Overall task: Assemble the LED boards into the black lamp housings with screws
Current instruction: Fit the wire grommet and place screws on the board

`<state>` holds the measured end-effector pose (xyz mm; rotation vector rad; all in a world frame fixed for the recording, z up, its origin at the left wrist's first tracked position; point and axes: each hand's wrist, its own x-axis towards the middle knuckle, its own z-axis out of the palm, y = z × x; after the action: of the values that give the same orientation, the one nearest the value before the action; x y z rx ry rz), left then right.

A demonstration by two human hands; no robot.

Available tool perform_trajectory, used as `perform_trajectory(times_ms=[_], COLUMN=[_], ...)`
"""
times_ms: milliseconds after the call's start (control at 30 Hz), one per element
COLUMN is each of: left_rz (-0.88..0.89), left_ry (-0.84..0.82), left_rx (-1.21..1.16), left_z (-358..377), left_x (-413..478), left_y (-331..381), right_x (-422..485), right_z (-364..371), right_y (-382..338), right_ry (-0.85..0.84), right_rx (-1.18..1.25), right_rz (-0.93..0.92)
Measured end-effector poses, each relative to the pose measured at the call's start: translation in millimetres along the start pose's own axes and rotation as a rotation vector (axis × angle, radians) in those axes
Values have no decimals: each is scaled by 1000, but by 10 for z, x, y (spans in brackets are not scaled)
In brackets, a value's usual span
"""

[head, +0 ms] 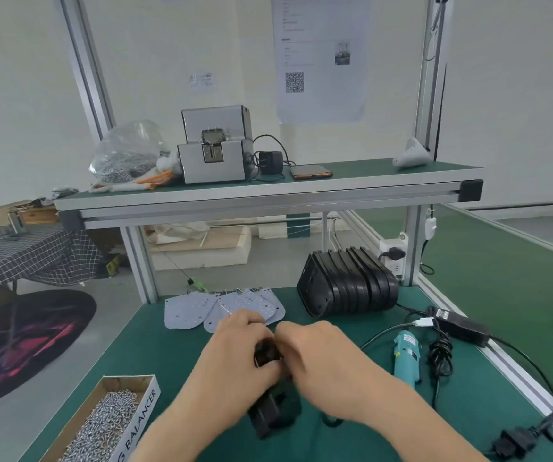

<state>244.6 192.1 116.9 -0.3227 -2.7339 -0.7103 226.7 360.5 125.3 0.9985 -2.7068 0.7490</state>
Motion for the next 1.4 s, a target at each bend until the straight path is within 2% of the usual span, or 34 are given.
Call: perform_trajectory(times_ms=[133, 333, 600, 767, 867, 933, 967, 1033, 1100, 1133, 1167, 1267, 1333, 1400], left_rz=[-3, -8, -129, -289, -256, -122, -64, -46, -157, -133, -204, -376, -478, -508], left_ry=[-121, -227, -102, -56, -125, -163, -80, -92, 58, 5, -129, 7, -40, -12], left_rx=[-442, -948, -1390, -1648, -1661, -1793, -1768, -1952, -1644, -1526, -1572, -1453, -1446, -1522], left_z=[-218, -58, 142, 266, 331, 265, 178, 117, 164, 260, 272, 221, 234, 266], left_x=[-29, -28, 127, 82, 94, 97, 131, 87, 118, 138, 156, 169, 147, 91], left_y=[-253, -398, -258, -122, -141, -36, -2, -1, -25, -77, -124, -175, -138, -75], right_x=[-54, -32, 21, 75, 77, 65, 60, 53, 51, 50, 50, 65, 89, 114], right_z=[-134, -160, -67, -66, -14, 19, 41, 97, 151, 172, 192, 221, 220, 187], right_y=[185, 336, 379, 362, 321, 302, 294, 285, 269, 262, 260, 287, 307, 303], right_ry=[94, 168, 138, 118, 56, 59, 66, 82, 85, 86, 92, 140, 130, 76], right_rx=[297, 668, 627, 549, 629, 777, 861, 1031, 1182, 1238, 1261, 1201, 1205, 1279], right_rz=[-44, 37, -29, -32, 23, 53, 59, 69, 82, 79, 74, 83, 115, 136])
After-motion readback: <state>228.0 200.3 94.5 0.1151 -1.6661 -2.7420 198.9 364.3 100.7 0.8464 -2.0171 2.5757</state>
